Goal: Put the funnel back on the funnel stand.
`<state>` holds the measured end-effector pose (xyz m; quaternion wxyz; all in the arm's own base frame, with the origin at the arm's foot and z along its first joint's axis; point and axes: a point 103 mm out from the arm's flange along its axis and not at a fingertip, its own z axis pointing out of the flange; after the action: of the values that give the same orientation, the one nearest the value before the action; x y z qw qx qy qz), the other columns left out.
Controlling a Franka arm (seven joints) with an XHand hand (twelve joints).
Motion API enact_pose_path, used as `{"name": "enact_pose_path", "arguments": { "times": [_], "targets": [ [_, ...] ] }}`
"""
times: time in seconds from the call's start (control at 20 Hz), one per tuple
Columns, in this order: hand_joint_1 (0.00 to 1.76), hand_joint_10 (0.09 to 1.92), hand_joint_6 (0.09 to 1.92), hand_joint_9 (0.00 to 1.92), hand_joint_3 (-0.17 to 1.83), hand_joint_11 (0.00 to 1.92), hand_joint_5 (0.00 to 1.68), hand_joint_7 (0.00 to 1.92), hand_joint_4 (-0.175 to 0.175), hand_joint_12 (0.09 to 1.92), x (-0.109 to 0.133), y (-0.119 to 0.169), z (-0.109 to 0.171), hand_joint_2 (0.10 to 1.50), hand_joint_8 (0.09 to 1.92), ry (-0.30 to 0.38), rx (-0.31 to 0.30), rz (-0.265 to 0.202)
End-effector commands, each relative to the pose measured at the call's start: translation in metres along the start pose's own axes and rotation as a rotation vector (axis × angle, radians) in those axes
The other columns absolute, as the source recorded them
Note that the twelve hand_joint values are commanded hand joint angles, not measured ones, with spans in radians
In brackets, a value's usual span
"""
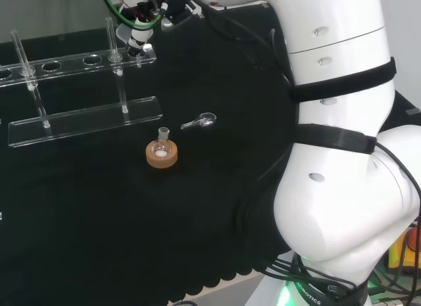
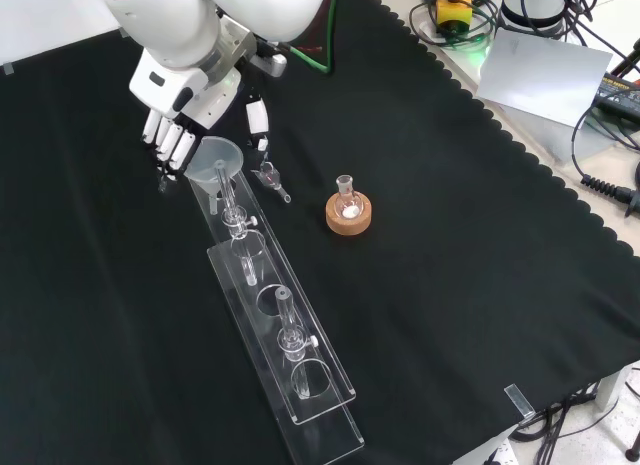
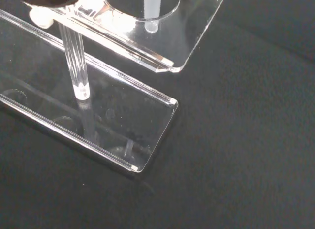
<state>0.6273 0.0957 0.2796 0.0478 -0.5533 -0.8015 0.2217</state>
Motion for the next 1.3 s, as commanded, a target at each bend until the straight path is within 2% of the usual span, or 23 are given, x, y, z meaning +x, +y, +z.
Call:
{"name": "enact_pose_path", "arguments": {
  "times": [0.05,0.2,0.4,0.75,1.3],
  "targets": [
    [0.67,0.61,0.09,0.52,0.41,0.38,0.24,0.15,-0.075,1.34,-0.001,-0.015,-0.002,0.71,0.69,0.005,-0.009,0.025],
    [0.66,0.62,0.09,0.5,0.41,0.37,0.24,0.15,-0.074,1.35,0.003,-0.026,-0.006,0.7,0.69,0.019,-0.006,0.039],
    [0.64,0.66,0.09,0.43,0.41,0.34,0.22,0.09,-0.076,1.36,0.008,-0.05,-0.016,0.69,0.7,0.006,-0.04,0.047],
    [0.63,0.7,0.09,0.41,0.4,0.32,0.24,0.11,-0.072,1.38,0.021,-0.114,-0.028,0.69,0.73,0.025,-0.143,0.085],
    [0.65,0.71,0.09,0.45,0.4,0.32,0.3,0.18,-0.067,1.4,0.04,-0.202,-0.006,0.71,0.74,0.031,-0.211,0.179]
  ]
}}
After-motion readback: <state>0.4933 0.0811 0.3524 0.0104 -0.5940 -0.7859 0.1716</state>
